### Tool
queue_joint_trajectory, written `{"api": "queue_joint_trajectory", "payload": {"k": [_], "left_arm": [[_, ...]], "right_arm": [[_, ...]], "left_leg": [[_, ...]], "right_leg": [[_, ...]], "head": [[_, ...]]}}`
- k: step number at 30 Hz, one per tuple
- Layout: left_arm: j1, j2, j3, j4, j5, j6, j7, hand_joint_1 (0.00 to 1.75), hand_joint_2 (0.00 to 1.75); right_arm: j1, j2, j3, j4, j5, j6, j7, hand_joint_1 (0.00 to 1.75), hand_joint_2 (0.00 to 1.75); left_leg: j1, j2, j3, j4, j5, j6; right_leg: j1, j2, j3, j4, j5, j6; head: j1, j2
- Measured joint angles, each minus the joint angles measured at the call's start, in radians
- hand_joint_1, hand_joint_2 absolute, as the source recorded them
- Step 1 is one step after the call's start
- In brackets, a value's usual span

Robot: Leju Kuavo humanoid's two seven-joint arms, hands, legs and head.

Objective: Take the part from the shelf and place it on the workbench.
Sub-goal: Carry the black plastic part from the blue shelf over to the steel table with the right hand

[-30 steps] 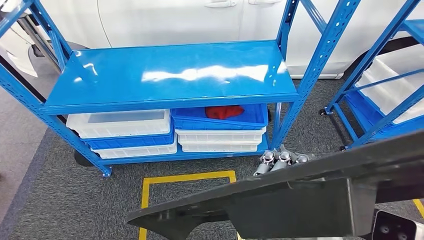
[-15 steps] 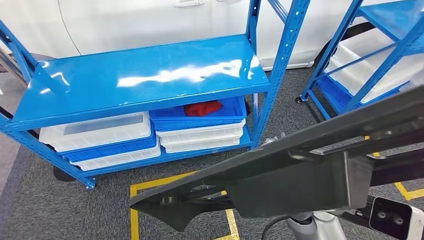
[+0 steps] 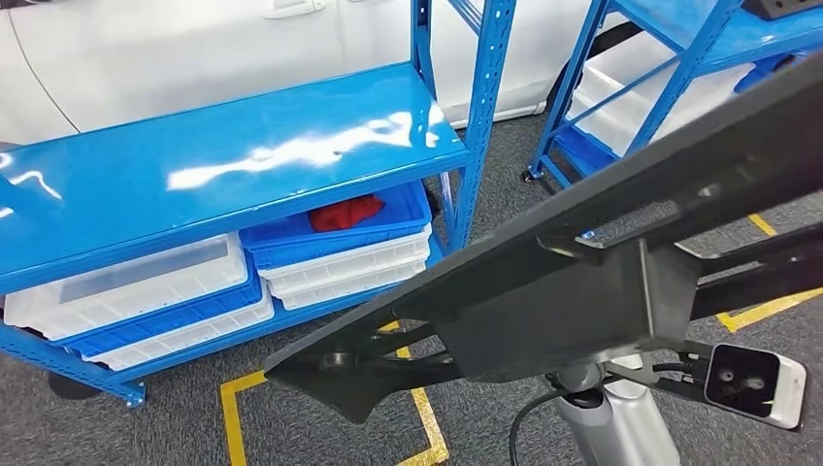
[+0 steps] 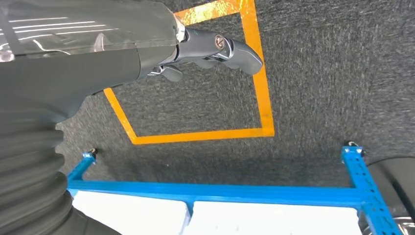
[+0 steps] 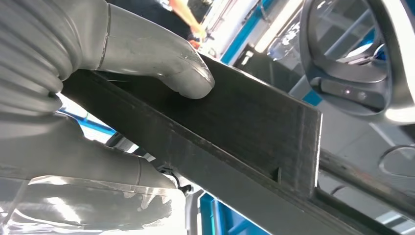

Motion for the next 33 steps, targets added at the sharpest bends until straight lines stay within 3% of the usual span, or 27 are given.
{"api": "queue_joint_trajectory", "payload": {"k": [1,3,5,6,7,8,9,11,13,16,18,20,21,22,23,24,25,27,29,31,33], "left_arm": [[-0.002,-0.002,0.000,0.000,0.001,0.000,0.001,0.00,1.75],[-0.004,-0.006,0.000,0.000,0.002,0.000,0.003,0.00,1.75],[-0.001,-0.008,0.002,0.000,0.001,0.002,0.004,0.00,1.75],[0.000,-0.008,0.003,0.000,0.001,0.003,0.004,0.00,1.75],[0.001,-0.009,0.004,0.000,0.001,0.004,0.004,0.00,1.75],[0.001,-0.010,0.005,0.000,0.001,0.005,0.004,0.00,1.75],[0.000,-0.011,0.005,0.000,0.001,0.006,0.004,0.00,1.75],[-0.002,-0.014,0.006,0.000,0.001,0.006,0.004,0.00,1.75],[-0.003,-0.015,0.006,0.000,0.001,0.008,0.005,0.00,1.75],[-0.006,-0.016,0.006,0.000,0.001,0.014,0.007,0.00,1.75],[-0.008,-0.018,0.006,0.000,0.001,0.023,0.008,0.00,1.75],[-0.004,-0.019,0.007,0.000,0.001,0.035,0.007,0.00,1.75],[-0.002,-0.019,0.009,0.000,0.002,0.042,0.006,0.00,1.75],[0.000,-0.019,0.012,0.000,0.002,0.049,0.005,0.00,1.75],[0.001,-0.018,0.014,0.000,0.002,0.056,0.005,0.00,1.75],[0.001,-0.018,0.016,0.000,0.002,0.061,0.005,0.00,1.75],[0.001,-0.018,0.017,0.000,0.002,0.068,0.006,0.00,1.75],[0.000,-0.015,0.019,0.000,0.002,0.082,0.011,0.00,1.75],[-0.002,-0.012,0.023,0.000,0.001,0.095,0.017,0.00,1.75],[-0.005,-0.011,0.024,0.000,0.001,0.101,0.021,0.00,1.75],[-0.007,-0.011,0.024,0.000,0.001,0.104,0.024,0.00,1.75]], "right_arm": [[-0.001,-0.005,0.001,0.002,-0.002,-0.001,0.000,1.75,1.75],[-0.012,-0.013,0.004,0.007,-0.006,-0.004,0.000,1.75,1.75],[-0.025,-0.019,0.008,0.014,-0.009,-0.015,0.000,1.75,1.75],[-0.028,-0.021,0.012,0.018,-0.010,-0.023,0.000,1.75,1.75],[-0.030,-0.023,0.016,0.022,-0.010,-0.033,0.000,1.75,1.75],[-0.031,-0.026,0.021,0.025,-0.011,-0.042,0.000,1.75,1.75],[-0.034,-0.029,0.027,0.028,-0.012,-0.051,0.000,1.75,1.75],[-0.041,-0.034,0.039,0.030,-0.014,-0.066,0.000,1.75,1.75],[-0.046,-0.036,0.048,0.030,-0.013,-0.072,0.000,1.75,1.75],[-0.047,-0.041,0.060,0.027,-0.002,-0.074,0.000,1.75,1.75],[-0.045,-0.043,0.067,0.019,0.011,-0.073,0.000,1.75,1.75],[-0.039,-0.044,0.072,0.011,0.020,-0.063,0.000,1.75,1.75],[-0.034,-0.045,0.074,0.009,0.023,-0.055,0.000,1.75,1.75],[-0.028,-0.045,0.075,0.008,0.025,-0.045,0.000,1.75,1.75],[-0.023,-0.046,0.076,0.008,0.026,-0.037,0.000,1.75,1.75],[-0.021,-0.047,0.076,0.007,0.025,-0.033,0.000,1.75,1.75],[-0.021,-0.048,0.076,0.007,0.025,-0.032,0.000,1.75,1.75],[-0.022,-0.049,0.076,0.007,0.024,-0.036,0.000,1.75,1.75],[-0.022,-0.051,0.076,0.006,0.024,-0.042,0.000,1.75,1.75],[-0.020,-0.054,0.077,0.002,0.026,-0.046,0.000,1.75,1.75],[-0.019,-0.058,0.077,-0.004,0.033,-0.056,0.000,1.75,1.75]], "left_leg": [[0.001,0.010,0.001,-0.005,0.004,0.005],[0.005,0.032,0.005,-0.018,0.013,0.016],[0.004,0.057,0.006,-0.022,0.015,0.023],[0.003,0.071,0.005,-0.021,0.015,0.025],[0.002,0.083,0.004,-0.021,0.014,0.025],[0.002,0.095,0.004,-0.020,0.013,0.024],[0.002,0.106,0.005,-0.018,0.011,0.023],[-0.001,0.125,0.006,-0.012,0.004,0.016],[-0.007,0.141,0.007,-0.005,-0.003,0.006],[-0.008,0.160,0.009,-0.001,-0.010,-0.010],[-0.003,0.127,-0.004,0.038,-0.043,-0.021],[0.001,0.080,-0.051,0.150,-0.107,-0.027],[0.001,0.070,-0.081,0.216,-0.134,-0.029],[0.001,0.065,-0.103,0.262,-0.146,-0.029],[0.001,0.063,-0.111,0.276,-0.138,-0.028],[0.001,0.060,-0.102,0.252,-0.112,-0.025],[0.001,0.053,-0.077,0.194,-0.073,-0.020],[0.002,0.013,-0.023,0.065,-0.017,-0.009],[0.000,-0.014,0.001,0.008,-0.006,-0.002],[0.001,0.001,0.005,-0.004,-0.002,0.004],[0.005,0.022,0.010,-0.019,0.009,0.015]], "right_leg": [[0.000,-0.003,-0.003,0.002,-0.001,0.006],[0.004,-0.045,-0.023,0.043,-0.031,0.018],[0.002,-0.096,-0.078,0.159,-0.095,0.025],[0.000,-0.105,-0.107,0.221,-0.120,0.028],[-0.002,-0.109,-0.124,0.260,-0.129,0.030],[-0.002,-0.113,-0.125,0.264,-0.120,0.031],[-0.003,-0.119,-0.104,0.227,-0.093,0.031],[0.001,-0.154,-0.033,0.095,-0.037,0.026],[0.008,-0.180,0.006,0.014,-0.016,0.011],[0.010,-0.155,0.003,0.003,-0.014,-0.012],[0.006,-0.135,0.003,-0.002,-0.008,-0.024],[0.004,-0.113,0.002,-0.003,-0.005,-0.030],[0.005,-0.101,0.002,-0.003,-0.005,-0.032],[0.005,-0.088,0.002,-0.002,-0.005,-0.033],[0.006,-0.075,0.002,-0.001,-0.004,-0.033],[0.006,-0.061,0.002,0.000,-0.004,-0.033],[0.007,-0.048,0.003,0.001,-0.004,-0.032],[0.006,-0.025,0.001,0.003,-0.002,-0.028],[0.003,-0.005,-0.006,0.004,0.003,-0.017],[0.000,0.011,-0.013,0.002,0.008,-0.002],[0.003,-0.023,-0.025,0.024,-0.010,0.009]], "head": [[0.000,0.000],[0.000,0.000],[0.000,0.000],[0.000,0.000],[0.000,0.000],[0.000,0.000],[0.000,0.000],[0.000,0.000],[0.000,0.000],[0.000,0.000],[0.000,0.000],[0.000,0.000],[0.000,0.000],[0.000,0.000],[0.000,0.000],[0.000,0.000],[0.000,0.000],[0.000,0.000],[0.000,0.000],[0.000,0.000],[0.000,0.000]]}}
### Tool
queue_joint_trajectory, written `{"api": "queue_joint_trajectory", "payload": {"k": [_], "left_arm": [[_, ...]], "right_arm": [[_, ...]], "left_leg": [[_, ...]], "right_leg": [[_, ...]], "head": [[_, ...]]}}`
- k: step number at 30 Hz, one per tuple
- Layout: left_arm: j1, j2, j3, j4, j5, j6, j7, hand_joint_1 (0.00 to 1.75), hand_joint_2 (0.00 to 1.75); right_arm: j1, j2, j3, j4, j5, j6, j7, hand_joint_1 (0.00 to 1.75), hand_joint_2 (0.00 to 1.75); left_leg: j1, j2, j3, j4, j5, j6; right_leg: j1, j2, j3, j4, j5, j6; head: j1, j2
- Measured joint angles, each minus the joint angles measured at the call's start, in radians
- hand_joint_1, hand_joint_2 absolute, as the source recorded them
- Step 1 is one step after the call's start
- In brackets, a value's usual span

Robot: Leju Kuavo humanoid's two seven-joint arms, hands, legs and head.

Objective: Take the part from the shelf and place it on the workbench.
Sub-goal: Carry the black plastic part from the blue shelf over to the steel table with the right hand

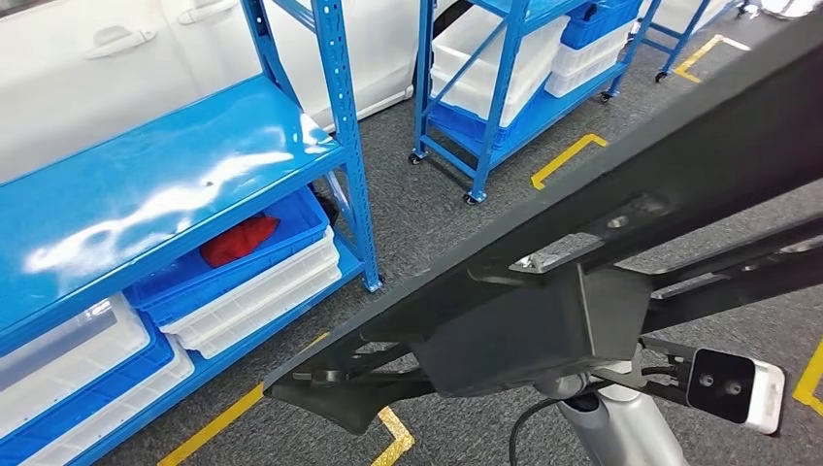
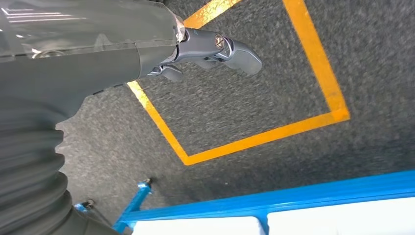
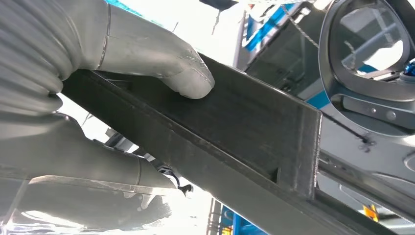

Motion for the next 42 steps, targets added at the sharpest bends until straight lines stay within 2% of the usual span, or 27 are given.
{"api": "queue_joint_trajectory", "payload": {"k": [2,4,5,6,8,10,11,13,15,16,18,19,20,21,22,24,25,27,28,30,31,33,35,36,37,40,42], "left_arm": [[0.003,-0.001,0.000,0.000,0.000,0.006,0.007,0.00,1.75],[0.009,0.000,0.000,0.000,0.000,0.009,0.012,0.00,1.75],[0.010,0.001,0.000,0.000,0.000,0.010,0.013,0.00,1.75],[0.010,0.002,0.000,0.000,0.000,0.012,0.012,0.00,1.75],[0.009,0.003,0.000,0.000,0.000,0.023,0.004,0.00,1.75],[0.008,0.007,0.000,0.000,0.000,0.040,-0.006,0.00,1.75],[0.008,0.009,0.000,0.000,0.000,0.050,-0.012,0.00,1.75],[0.006,0.014,0.000,0.000,0.000,0.070,-0.027,0.00,1.75],[0.003,0.019,-0.001,0.000,0.000,0.079,-0.043,0.00,1.75],[0.001,0.022,-0.002,0.000,0.000,0.079,-0.048,0.00,1.75],[0.001,0.029,-0.004,0.000,0.000,0.079,-0.054,0.00,1.75],[0.001,0.032,-0.006,0.000,0.000,0.080,-0.055,0.00,1.75],[-0.001,0.035,-0.008,0.000,0.000,0.082,-0.055,0.00,1.75],[-0.003,0.036,-0.010,0.000,0.000,0.083,-0.054,0.00,1.75],[-0.007,0.037,-0.012,0.000,0.000,0.083,-0.054,0.00,1.75],[-0.017,0.042,-0.017,0.000,0.000,0.084,-0.053,0.00,1.75],[-0.021,0.045,-0.018,0.000,0.000,0.083,-0.053,0.00,1.75],[-0.029,0.051,-0.020,-0.001,0.001,0.080,-0.054,0.00,1.75],[-0.033,0.053,-0.022,-0.001,0.001,0.078,-0.055,0.00,1.75],[-0.039,0.058,-0.027,-0.001,0.001,0.077,-0.054,0.00,1.75],[-0.039,0.059,-0.030,-0.001,0.000,0.078,-0.052,0.00,1.75],[-0.034,0.064,-0.033,-0.002,0.001,0.080,-0.048,0.00,1.75],[-0.028,0.071,-0.034,-0.002,0.001,0.077,-0.046,0.00,1.75],[-0.026,0.074,-0.034,-0.002,0.001,0.075,-0.046,0.00,1.75],[-0.026,0.077,-0.034,-0.002,0.001,0.072,-0.047,0.00,1.75],[-0.026,0.084,-0.033,-0.002,0.001,0.068,-0.048,0.00,1.75],[-0.025,0.086,-0.033,-0.002,0.001,0.068,-0.048,0.00,1.75]], "right_arm": [[0.005,-0.003,0.003,-0.010,0.016,-0.017,0.000,1.75,1.75],[0.019,-0.004,0.007,-0.023,0.037,-0.034,0.000,1.75,1.75],[0.028,-0.005,0.010,-0.029,0.045,-0.041,0.000,1.75,1.75],[0.035,-0.006,0.013,-0.035,0.050,-0.047,0.000,1.75,1.75],[0.044,-0.008,0.015,-0.048,0.057,-0.054,0.000,1.75,1.75],[0.051,-0.008,0.015,-0.058,0.059,-0.051,0.000,1.75,1.75],[0.055,-0.008,0.015,-0.062,0.059,-0.046,0.000,1.75,1.75],[0.069,-0.007,0.011,-0.071,0.063,-0.031,0.000,1.75,1.75],[0.091,0.002,-0.002,-0.085,0.071,-0.018,0.000,1.75,1.75],[0.102,0.011,-0.011,-0.095,0.075,-0.016,0.000,1.75,1.75],[0.126,0.030,-0.029,-0.113,0.080,-0.017,0.000,1.75,1.75],[0.139,0.038,-0.036,-0.120,0.081,-0.018,0.000,1.75,1.75],[0.150,0.045,-0.043,-0.127,0.081,-0.018,0.000,1.75,1.75],[0.159,0.051,-0.050,-0.133,0.082,-0.017,0.000,1.75,1.75],[0.166,0.058,-0.055,-0.139,0.085,-0.016,0.000,1.75,1.75],[0.172,0.071,-0.062,-0.150,0.094,-0.012,0.000,1.75,1.75],[0.173,0.079,-0.063,-0.154,0.099,-0.009,0.000,1.75,1.75],[0.174,0.094,-0.062,-0.157,0.106,-0.008,0.000,1.75,1.75],[0.175,0.101,-0.061,-0.158,0.108,-0.011,0.000,1.75,1.75],[0.172,0.111,-0.058,-0.162,0.110,-0.025,0.000,1.75,1.75],[0.167,0.115,-0.054,-0.165,0.111,-0.036,0.000,1.75,1.75],[0.157,0.119,-0.046,-0.167,0.112,-0.057,0.000,1.75,1.75],[0.153,0.120,-0.036,-0.166,0.110,-0.076,0.000,1.75,1.75],[0.150,0.120,-0.030,-0.165,0.109,-0.086,0.000,1.75,1.75],[0.146,0.120,-0.023,-0.162,0.109,-0.095,0.000,1.75,1.75],[0.124,0.120,0.001,-0.152,0.112,-0.118,0.000,1.75,1.75],[0.114,0.120,0.015,-0.144,0.117,-0.130,0.000,1.75,1.75]], "left_leg": [[-0.001,0.026,0.002,-0.008,0.005,0.008],[-0.003,0.052,0.001,-0.007,0.004,0.011],[-0.003,0.065,0.000,-0.005,0.002,0.010],[-0.003,0.077,0.000,-0.003,0.000,0.009],[-0.004,0.098,0.001,0.004,-0.007,0.002],[-0.009,0.115,0.003,0.013,-0.016,-0.009],[-0.011,0.123,0.004,0.015,-0.019,-0.015],[-0.012,0.140,0.009,0.015,-0.023,-0.026],[-0.007,0.120,0.004,0.036,-0.045,-0.037],[-0.005,0.097,-0.010,0.074,-0.073,-0.041],[-0.001,0.052,-0.065,0.204,-0.143,-0.046],[-0.001,0.044,-0.093,0.268,-0.167,-0.047],[-0.001,0.041,-0.110,0.303,-0.173,-0.047],[-0.001,0.039,-0.110,0.301,-0.158,-0.046],[-0.001,0.036,-0.091,0.258,-0.125,-0.043],[-0.001,0.004,-0.031,0.120,-0.053,-0.033],[0.000,-0.014,-0.008,0.064,-0.034,-0.030],[-0.002,-0.032,0.008,0.023,-0.031,-0.025],[-0.003,-0.024,0.010,0.018,-0.029,-0.022],[-0.001,-0.002,0.014,0.007,-0.019,-0.010],[0.001,0.010,0.015,0.001,-0.014,-0.004],[-0.001,0.037,0.015,-0.003,-0.012,0.003],[-0.003,0.063,0.013,-0.001,-0.013,0.005],[-0.004,0.075,0.013,-0.001,-0.014,0.005],[-0.004,0.086,0.013,0.000,-0.014,0.003],[-0.008,0.112,0.017,0.003,-0.020,-0.006],[-0.013,0.127,0.018,0.005,-0.024,-0.016]], "right_leg": [[0.001,-0.061,-0.045,0.095,-0.059,0.010],[-0.005,-0.085,-0.099,0.215,-0.112,0.019],[-0.007,-0.088,-0.109,0.241,-0.114,0.022],[-0.010,-0.093,-0.099,0.228,-0.099,0.024],[-0.012,-0.122,-0.030,0.107,-0.043,0.024],[-0.006,-0.157,0.026,0.004,-0.015,0.011],[-0.002,-0.164,0.033,-0.013,-0.016,0.002],[0.001,-0.144,0.031,-0.015,-0.013,-0.013],[-0.003,-0.124,0.030,-0.020,-0.008,-0.025],[-0.005,-0.113,0.030,-0.022,-0.006,-0.031],[-0.005,-0.092,0.028,-0.023,-0.004,-0.038],[-0.004,-0.079,0.028,-0.022,-0.003,-0.039],[-0.003,-0.066,0.028,-0.022,-0.003,-0.040],[-0.002,-0.053,0.028,-0.021,-0.002,-0.039],[-0.002,-0.039,0.028,-0.020,-0.002,-0.039],[-0.001,-0.014,0.028,-0.018,0.000,-0.035],[-0.001,-0.001,0.025,-0.016,0.002,-0.031],[-0.004,0.020,0.017,-0.016,0.008,-0.019],[-0.006,0.031,0.014,-0.018,0.013,-0.011],[-0.005,0.008,0.005,-0.007,0.004,-0.001],[-0.002,-0.018,-0.010,0.023,-0.016,0.002],[-0.001,-0.070,-0.062,0.137,-0.082,0.005],[-0.004,-0.085,-0.106,0.239,-0.120,0.009],[-0.005,-0.088,-0.105,0.246,-0.114,0.010],[-0.006,-0.093,-0.084,0.213,-0.092,0.009],[0.001,-0.140,0.025,0.022,-0.022,-0.002],[0.009,-0.153,0.045,-0.025,-0.019,-0.013]], "head": [[0.000,0.000],[0.000,0.000],[0.000,0.000],[0.000,0.000],[0.000,0.000],[0.000,0.000],[0.000,0.000],[0.000,0.000],[0.000,0.000],[0.000,0.000],[0.000,0.000],[0.000,0.000],[0.000,0.000],[0.000,0.000],[0.000,0.000],[0.000,0.000],[0.000,0.000],[0.000,0.000],[0.000,0.000],[0.000,0.000],[0.000,0.000],[0.000,0.000],[0.000,0.000],[0.000,0.000],[0.000,0.000],[0.000,0.000],[0.000,0.000]]}}
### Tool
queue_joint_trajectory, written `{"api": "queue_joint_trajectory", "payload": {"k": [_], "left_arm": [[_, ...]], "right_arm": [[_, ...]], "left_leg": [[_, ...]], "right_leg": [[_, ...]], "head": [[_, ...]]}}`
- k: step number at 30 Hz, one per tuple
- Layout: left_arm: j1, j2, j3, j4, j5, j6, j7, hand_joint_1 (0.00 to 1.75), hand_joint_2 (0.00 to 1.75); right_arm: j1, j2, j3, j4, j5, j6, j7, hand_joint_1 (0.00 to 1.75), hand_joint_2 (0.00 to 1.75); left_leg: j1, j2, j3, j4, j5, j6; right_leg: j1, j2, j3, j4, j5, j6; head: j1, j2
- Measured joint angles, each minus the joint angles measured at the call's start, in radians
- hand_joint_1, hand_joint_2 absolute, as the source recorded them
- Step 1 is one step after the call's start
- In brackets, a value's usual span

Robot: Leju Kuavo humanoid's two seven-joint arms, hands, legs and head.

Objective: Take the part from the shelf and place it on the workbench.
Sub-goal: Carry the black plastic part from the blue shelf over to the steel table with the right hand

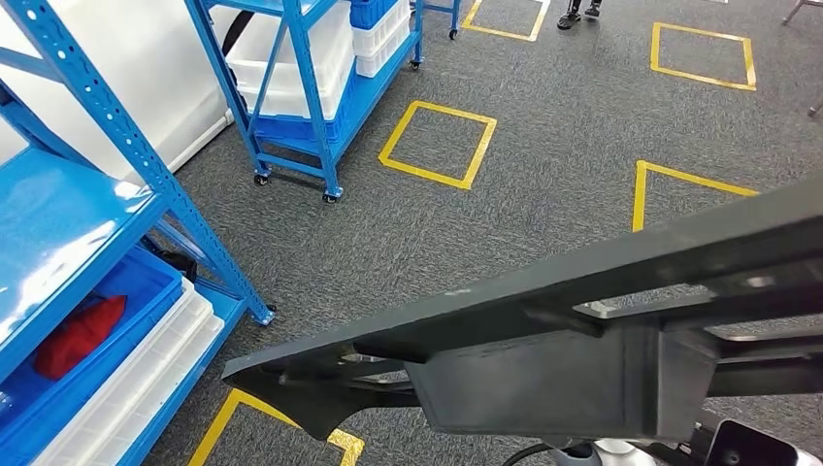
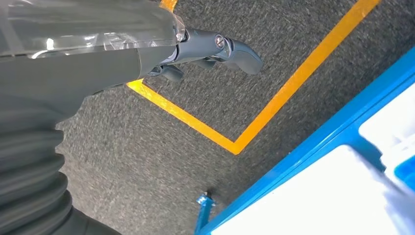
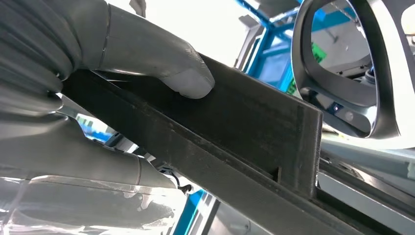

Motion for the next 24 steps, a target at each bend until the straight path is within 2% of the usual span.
{"api": "queue_joint_trajectory", "payload": {"k": [2,4,6,7,8,9,10,11,13,14,15,17,18,20,21,22,23,24], "left_arm": [[-0.002,0.000,0.000,0.000,0.000,-0.001,0.001,0.00,1.75],[-0.004,0.000,-0.001,0.000,0.000,-0.001,0.003,0.00,1.75],[-0.002,0.001,-0.001,0.000,0.000,-0.001,0.006,0.00,1.75],[0.000,0.002,-0.001,0.000,0.000,0.000,0.008,0.00,1.75],[0.001,0.002,-0.001,0.000,0.000,0.000,0.011,0.00,1.75],[0.000,0.003,-0.001,0.000,0.000,0.000,0.014,0.00,1.75],[-0.001,0.003,-0.001,0.000,0.000,0.000,0.019,0.00,1.75],[-0.002,0.003,-0.001,0.000,0.000,0.000,0.025,0.00,1.75],[-0.003,0.005,-0.001,0.000,0.000,-0.001,0.041,0.00,1.75],[-0.002,0.005,-0.001,0.000,0.000,-0.001,0.049,0.00,1.75],[-0.001,0.006,-0.001,0.000,0.000,0.000,0.055,0.00,1.75],[0.000,0.006,-0.001,0.000,0.001,0.002,0.064,0.00,1.75],[0.000,0.006,-0.001,0.000,0.002,0.004,0.068,0.00,1.75],[0.001,0.006,-0.001,0.000,0.003,0.003,0.079,0.00,1.75],[0.004,0.006,-0.001,0.000,0.003,0.002,0.084,0.00,1.75],[0.008,0.006,-0.001,0.000,0.003,0.000,0.088,0.00,1.75],[0.013,0.006,-0.001,0.000,0.003,-0.001,0.090,0.00,1.75],[0.015,0.005,-0.001,0.000,0.003,-0.001,0.091,0.00,1.75]], "right_arm": [[-0.002,0.000,0.009,0.007,0.007,-0.010,0.000,1.75,1.75],[-0.006,0.000,0.017,0.012,0.014,-0.017,0.000,1.75,1.75],[-0.009,0.000,0.025,0.017,0.017,-0.022,0.000,1.75,1.75],[-0.010,0.000,0.026,0.021,0.015,-0.024,0.000,1.75,1.75],[-0.010,0.000,0.027,0.025,0.012,-0.026,0.000,1.75,1.75],[-0.010,-0.001,0.028,0.030,0.009,-0.026,0.000,1.75,1.75],[-0.012,-0.002,0.028,0.035,0.005,-0.029,0.000,1.75,1.75],[-0.016,-0.004,0.028,0.042,0.001,-0.032,0.000,1.75,1.75],[-0.024,-0.011,0.028,0.058,-0.005,-0.043,0.000,1.75,1.75],[-0.027,-0.014,0.028,0.065,-0.006,-0.049,0.000,1.75,1.75],[-0.028,-0.016,0.029,0.070,-0.005,-0.054,0.000,1.75,1.75],[-0.026,-0.022,0.029,0.077,-0.004,-0.057,0.000,1.75,1.75],[-0.023,-0.024,0.028,0.079,-0.003,-0.058,0.000,1.75,1.75],[-0.015,-0.027,0.028,0.082,0.005,-0.058,0.000,1.75,1.75],[-0.008,-0.028,0.028,0.082,0.010,-0.058,0.000,1.75,1.75],[-0.001,-0.028,0.028,0.082,0.015,-0.058,0.000,1.75,1.75],[0.008,-0.029,0.028,0.082,0.017,-0.058,0.000,1.75,1.75],[0.015,-0.029,0.028,0.082,0.019,-0.058,0.000,1.75,1.75]], "left_leg": [[0.001,0.010,0.000,0.002,-0.004,-0.010],[0.007,-0.022,-0.011,0.036,-0.033,-0.020],[0.010,-0.070,-0.058,0.146,-0.096,-0.027],[0.011,-0.080,-0.091,0.215,-0.124,-0.028],[0.011,-0.085,-0.117,0.268,-0.139,-0.030],[0.012,-0.087,-0.130,0.290,-0.133,-0.030],[0.013,-0.088,-0.124,0.271,-0.108,-0.030],[0.015,-0.094,-0.102,0.218,-0.069,-0.030],[0.020,-0.131,-0.047,0.088,-0.011,-0.026],[0.022,-0.149,-0.030,0.047,0.000,-0.023],[0.021,-0.160,-0.023,0.029,-0.001,-0.020],[0.019,-0.148,-0.023,0.021,0.000,-0.009],[0.019,-0.138,-0.022,0.017,0.004,-0.002],[0.020,-0.114,-0.021,0.008,0.011,0.013],[0.017,-0.102,-0.021,0.007,0.012,0.017],[0.015,-0.089,-0.022,0.007,0.011,0.020],[0.013,-0.076,-0.022,0.007,0.010,0.022],[0.011,-0.063,-0.022,0.008,0.009,0.022]], "right_leg": [[0.000,0.019,-0.003,-0.004,0.004,-0.010],[-0.004,0.038,-0.003,-0.010,0.010,-0.021],[-0.005,0.058,-0.003,-0.012,0.014,-0.029],[-0.005,0.070,-0.005,-0.012,0.014,-0.030],[-0.004,0.082,-0.005,-0.010,0.015,-0.031],[-0.004,0.095,-0.006,-0.009,0.015,-0.031],[-0.005,0.108,-0.006,-0.006,0.014,-0.030],[-0.005,0.120,-0.006,-0.003,0.014,-0.029],[-0.005,0.146,-0.009,0.004,0.012,-0.022],[-0.006,0.158,-0.014,0.007,0.014,-0.016],[-0.007,0.168,-0.019,0.008,0.017,-0.009],[-0.010,0.188,-0.029,0.005,0.024,0.005],[-0.010,0.180,-0.032,0.009,0.021,0.011],[-0.007,0.132,-0.059,0.067,-0.016,0.019],[-0.006,0.100,-0.086,0.125,-0.049,0.021],[-0.007,0.081,-0.118,0.194,-0.082,0.024],[-0.008,0.072,-0.145,0.252,-0.104,0.026],[-0.009,0.068,-0.158,0.282,-0.109,0.027]], "head": [[0.000,0.000],[0.000,0.000],[0.000,0.000],[0.000,0.000],[0.000,0.000],[0.000,0.000],[0.000,0.000],[0.000,0.000],[0.000,0.000],[0.000,0.000],[0.000,0.000],[0.000,0.000],[0.000,0.000],[0.000,0.000],[0.000,0.000],[0.000,0.000],[0.000,0.000],[0.000,0.000]]}}
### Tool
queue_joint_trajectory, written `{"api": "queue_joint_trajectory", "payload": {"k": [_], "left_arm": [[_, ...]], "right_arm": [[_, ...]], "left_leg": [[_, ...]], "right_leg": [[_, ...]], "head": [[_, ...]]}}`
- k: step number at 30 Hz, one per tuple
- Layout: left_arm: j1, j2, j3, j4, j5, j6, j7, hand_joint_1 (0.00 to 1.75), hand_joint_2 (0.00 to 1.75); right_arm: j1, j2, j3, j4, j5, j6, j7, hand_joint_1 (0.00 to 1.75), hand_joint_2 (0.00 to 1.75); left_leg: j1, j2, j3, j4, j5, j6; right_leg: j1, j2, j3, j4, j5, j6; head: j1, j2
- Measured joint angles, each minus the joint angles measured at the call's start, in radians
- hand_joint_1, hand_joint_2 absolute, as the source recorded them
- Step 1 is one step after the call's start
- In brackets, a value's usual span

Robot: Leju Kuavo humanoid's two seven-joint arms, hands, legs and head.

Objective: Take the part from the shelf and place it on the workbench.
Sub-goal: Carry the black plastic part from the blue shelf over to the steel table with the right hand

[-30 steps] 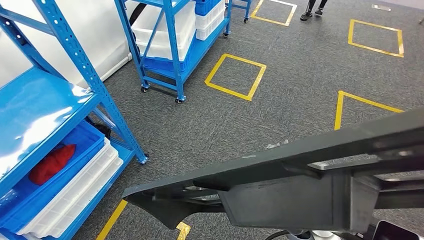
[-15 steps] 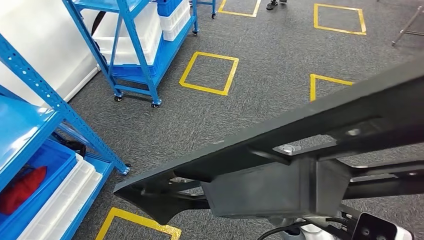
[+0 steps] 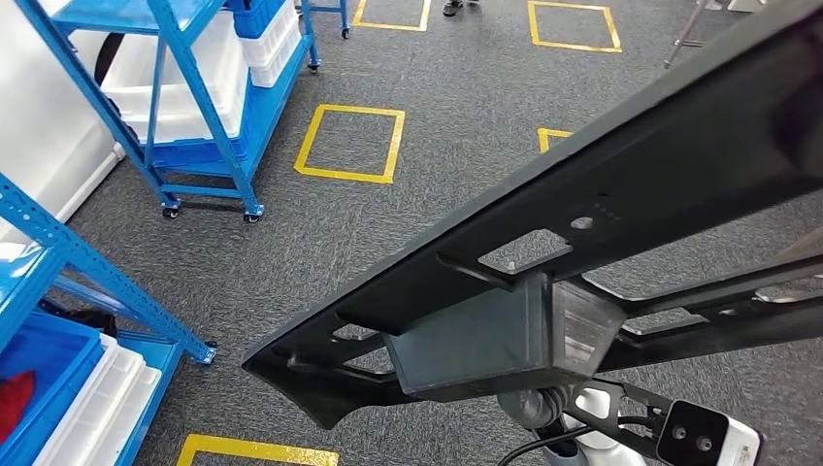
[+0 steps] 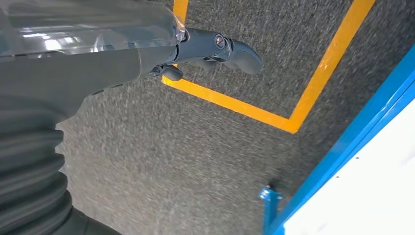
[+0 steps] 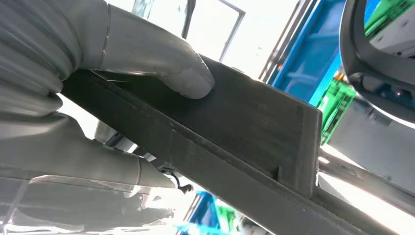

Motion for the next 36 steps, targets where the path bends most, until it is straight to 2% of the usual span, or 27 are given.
{"api": "queue_joint_trajectory", "payload": {"k": [1,2,3,5,6,8,9,11,13,14,15,16,17,18,19,20,22,24,26,28,29,30,31,32,33,34,36], "left_arm": [[0.001,-0.001,0.000,0.000,0.000,0.000,0.000,0.00,1.75],[0.001,-0.002,0.000,0.000,0.000,-0.001,0.001,0.00,1.75],[0.001,-0.004,0.000,0.000,0.000,-0.001,0.001,0.00,1.75],[0.002,-0.007,0.000,0.000,0.000,-0.002,0.004,0.00,1.75],[0.003,-0.009,0.000,0.000,0.000,-0.001,0.006,0.00,1.75],[0.005,-0.014,0.000,0.000,0.000,0.000,0.010,0.00,1.75],[0.006,-0.017,0.000,0.000,0.000,0.001,0.011,0.00,1.75],[0.009,-0.024,0.000,0.000,0.000,0.003,0.016,0.00,1.75],[0.018,-0.031,0.000,0.000,0.000,0.006,0.020,0.00,1.75],[0.023,-0.033,0.000,0.000,0.000,0.008,0.021,0.00,1.75],[0.027,-0.036,0.000,0.000,0.000,0.008,0.023,0.00,1.75],[0.029,-0.040,0.000,0.000,0.000,0.009,0.025,0.00,1.75],[0.030,-0.043,-0.001,0.000,0.000,0.009,0.027,0.00,1.75],[0.029,-0.045,-0.001,0.000,0.000,0.009,0.029,0.00,1.75],[0.029,-0.047,-0.002,0.000,0.000,0.009,0.032,0.00,1.75],[0.029,-0.048,-0.003,0.000,0.000,0.008,0.033,0.00,1.75],[0.028,-0.049,-0.004,0.000,0.000,0.008,0.034,0.00,1.75],[0.024,-0.050,-0.007,0.000,0.002,0.007,0.034,0.00,1.75],[0.022,-0.050,-0.009,0.000,0.005,0.007,0.033,0.00,1.75],[0.026,-0.051,-0.009,0.000,0.006,0.007,0.030,0.00,1.75],[0.029,-0.050,-0.009,0.000,0.006,0.007,0.029,0.00,1.75],[0.030,-0.050,-0.009,0.000,0.006,0.007,0.029,0.00,1.75],[0.031,-0.050,-0.009,0.000,0.006,0.007,0.028,0.00,1.75],[0.030,-0.050,-0.009,0.000,0.006,0.007,0.028,0.00,1.75],[0.029,-0.051,-0.010,0.000,0.006,0.006,0.029,0.00,1.75],[0.029,-0.051,-0.010,0.000,0.006,0.006,0.029,0.00,1.75],[0.029,-0.052,-0.009,0.000,0.006,0.004,0.029,0.00,1.75]], "right_arm": [[0.005,0.000,0.000,0.000,0.001,0.000,0.000,1.75,1.75],[0.008,0.000,0.000,-0.001,0.003,-0.001,0.000,1.75,1.75],[0.010,0.000,-0.001,-0.002,0.005,-0.003,0.000,1.75,1.75],[0.010,-0.001,-0.002,-0.006,0.005,-0.009,0.000,1.75,1.75],[0.010,-0.002,-0.003,-0.008,-0.001,-0.012,0.000,1.75,1.75],[0.009,-0.007,-0.003,-0.009,-0.022,-0.016,0.000,1.75,1.75],[0.008,-0.010,-0.003,-0.009,-0.032,-0.017,0.000,1.75,1.75],[-0.001,-0.015,-0.003,-0.007,-0.042,-0.018,0.000,1.75,1.75],[-0.010,-0.019,-0.003,-0.004,-0.044,-0.023,0.000,1.75,1.75],[-0.012,-0.023,-0.003,-0.001,-0.043,-0.027,0.000,1.75,1.75],[-0.013,-0.027,-0.002,0.002,-0.043,-0.032,0.000,1.75,1.75],[-0.013,-0.031,-0.002,0.004,-0.042,-0.039,0.000,1.75,1.75],[-0.014,-0.035,0.000,0.006,-0.042,-0.048,0.000,1.75,1.75],[-0.015,-0.038,0.003,0.007,-0.041,-0.058,0.000,1.75,1.75],[-0.016,-0.041,0.007,0.007,-0.041,-0.067,0.000,1.75,1.75],[-0.018,-0.043,0.012,0.007,-0.041,-0.074,0.000,1.75,1.75],[-0.020,-0.049,0.022,0.007,-0.041,-0.085,0.000,1.75,1.75],[-0.020,-0.055,0.033,0.007,-0.043,-0.095,0.000,1.75,1.75],[-0.025,-0.060,0.042,0.007,-0.045,-0.099,0.000,1.75,1.75],[-0.029,-0.062,0.049,0.008,-0.045,-0.099,0.000,1.75,1.75],[-0.030,-0.062,0.053,0.009,-0.046,-0.099,0.000,1.75,1.75],[-0.029,-0.063,0.055,0.011,-0.046,-0.099,0.000,1.75,1.75],[-0.029,-0.064,0.057,0.013,-0.046,-0.099,0.000,1.75,1.75],[-0.028,-0.064,0.059,0.014,-0.046,-0.098,0.000,1.75,1.75],[-0.028,-0.065,0.060,0.015,-0.045,-0.097,0.000,1.75,1.75],[-0.029,-0.065,0.061,0.015,-0.044,-0.096,0.000,1.75,1.75],[-0.031,-0.064,0.064,0.016,-0.042,-0.094,0.000,1.75,1.75]], "left_leg": [[-0.001,0.012,0.000,0.000,-0.001,0.000],[-0.002,0.023,0.002,0.000,-0.003,-0.001],[-0.003,0.034,0.004,0.001,-0.005,-0.003],[-0.008,0.051,0.009,0.002,-0.010,-0.011],[-0.010,0.059,0.010,0.003,-0.012,-0.015],[-0.011,0.075,0.014,0.002,-0.016,-0.025],[-0.010,0.069,0.016,0.005,-0.021,-0.030],[-0.005,0.030,-0.001,0.052,-0.057,-0.039],[-0.001,-0.012,-0.057,0.174,-0.122,-0.043],[-0.001,-0.020,-0.088,0.240,-0.146,-0.045],[0.000,-0.023,-0.110,0.282,-0.152,-0.046],[0.001,-0.025,-0.116,0.287,-0.139,-0.047],[0.002,-0.026,-0.104,0.252,-0.108,-0.047],[0.005,-0.035,-0.077,0.188,-0.067,-0.046],[0.007,-0.054,-0.049,0.121,-0.037,-0.046],[0.010,-0.072,-0.027,0.068,-0.019,-0.044],[0.009,-0.093,-0.010,0.025,-0.014,-0.038],[0.007,-0.076,-0.009,0.019,-0.009,-0.025],[0.007,-0.056,-0.006,0.010,-0.001,-0.010],[0.003,-0.032,-0.006,0.005,0.001,-0.001],[0.000,-0.019,-0.006,0.006,0.000,0.001],[-0.002,-0.007,-0.007,0.006,-0.001,0.002],[-0.003,0.005,-0.006,0.006,-0.001,0.002],[-0.004,0.017,-0.006,0.006,-0.002,0.002],[-0.006,0.027,-0.004,0.006,-0.003,0.001],[-0.007,0.036,-0.002,0.006,-0.005,-0.001],[-0.012,0.052,0.001,0.007,-0.009,-0.008]], "right_leg": [[-0.001,-0.003,0.005,-0.007,0.013,0.000],[-0.001,-0.009,0.031,-0.053,0.040,-0.002],[0.000,-0.024,0.072,-0.124,0.072,-0.005],[0.009,-0.059,0.136,-0.245,0.107,-0.018],[0.014,-0.069,0.149,-0.273,0.110,-0.024],[0.016,-0.053,0.148,-0.281,0.110,-0.034],[0.013,-0.044,0.150,-0.285,0.112,-0.039],[0.008,-0.024,0.153,-0.293,0.118,-0.049],[0.006,-0.004,0.153,-0.294,0.121,-0.054],[0.007,0.009,0.152,-0.294,0.121,-0.055],[0.007,0.022,0.152,-0.292,0.121,-0.055],[0.007,0.034,0.152,-0.291,0.121,-0.055],[0.006,0.046,0.153,-0.288,0.120,-0.054],[0.005,0.059,0.153,-0.285,0.119,-0.052],[0.006,0.070,0.151,-0.281,0.117,-0.048],[0.006,0.082,0.148,-0.276,0.117,-0.042],[0.005,0.102,0.139,-0.273,0.120,-0.029],[0.000,0.110,0.133,-0.273,0.123,-0.017],[0.001,0.068,0.115,-0.236,0.097,-0.008],[0.002,0.015,0.063,-0.124,0.035,-0.002],[0.001,0.005,0.032,-0.058,0.007,0.000],[0.000,0.001,0.010,-0.011,-0.007,0.001],[-0.001,-0.001,0.006,0.002,-0.003,0.001],[-0.001,-0.005,0.022,-0.025,0.018,0.000],[0.000,-0.014,0.056,-0.088,0.051,-0.004],[0.003,-0.034,0.096,-0.162,0.077,-0.009],[0.013,-0.064,0.148,-0.263,0.104,-0.021]], "head": [[0.000,0.000],[0.000,0.000],[0.000,0.000],[0.000,0.000],[0.000,0.000],[0.000,0.000],[0.000,0.000],[0.000,0.000],[0.000,0.000],[0.000,0.000],[0.000,0.000],[0.000,0.000],[0.000,0.000],[0.000,0.000],[0.000,0.000],[0.000,0.000],[0.000,0.000],[0.000,0.000],[0.000,0.000],[0.000,0.000],[0.000,0.000],[0.000,0.000],[0.000,0.000],[0.000,0.000],[0.000,0.000],[0.000,0.000],[0.000,0.000]]}}
